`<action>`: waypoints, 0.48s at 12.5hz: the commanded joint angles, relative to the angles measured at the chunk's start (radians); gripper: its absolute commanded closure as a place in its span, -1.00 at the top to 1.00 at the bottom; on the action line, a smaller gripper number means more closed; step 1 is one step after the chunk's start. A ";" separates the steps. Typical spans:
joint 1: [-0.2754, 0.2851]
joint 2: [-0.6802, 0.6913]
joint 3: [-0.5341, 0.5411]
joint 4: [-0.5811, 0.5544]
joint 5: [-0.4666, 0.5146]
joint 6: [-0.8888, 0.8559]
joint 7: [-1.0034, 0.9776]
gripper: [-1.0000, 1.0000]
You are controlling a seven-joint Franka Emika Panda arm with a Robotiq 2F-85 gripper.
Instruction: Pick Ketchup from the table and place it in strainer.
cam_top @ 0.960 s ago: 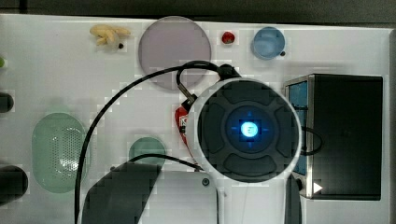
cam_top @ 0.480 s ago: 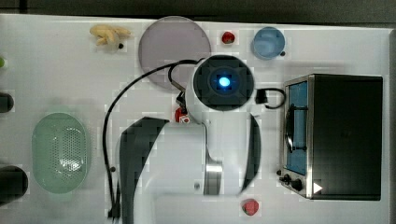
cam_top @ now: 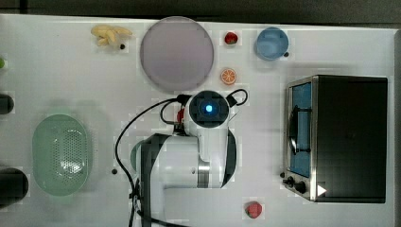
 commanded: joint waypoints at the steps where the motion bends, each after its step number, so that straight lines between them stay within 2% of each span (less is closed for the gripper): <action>1: 0.010 0.004 0.010 -0.028 0.003 0.149 -0.204 1.00; 6: 0.012 0.145 0.010 -0.057 0.003 0.291 -0.203 1.00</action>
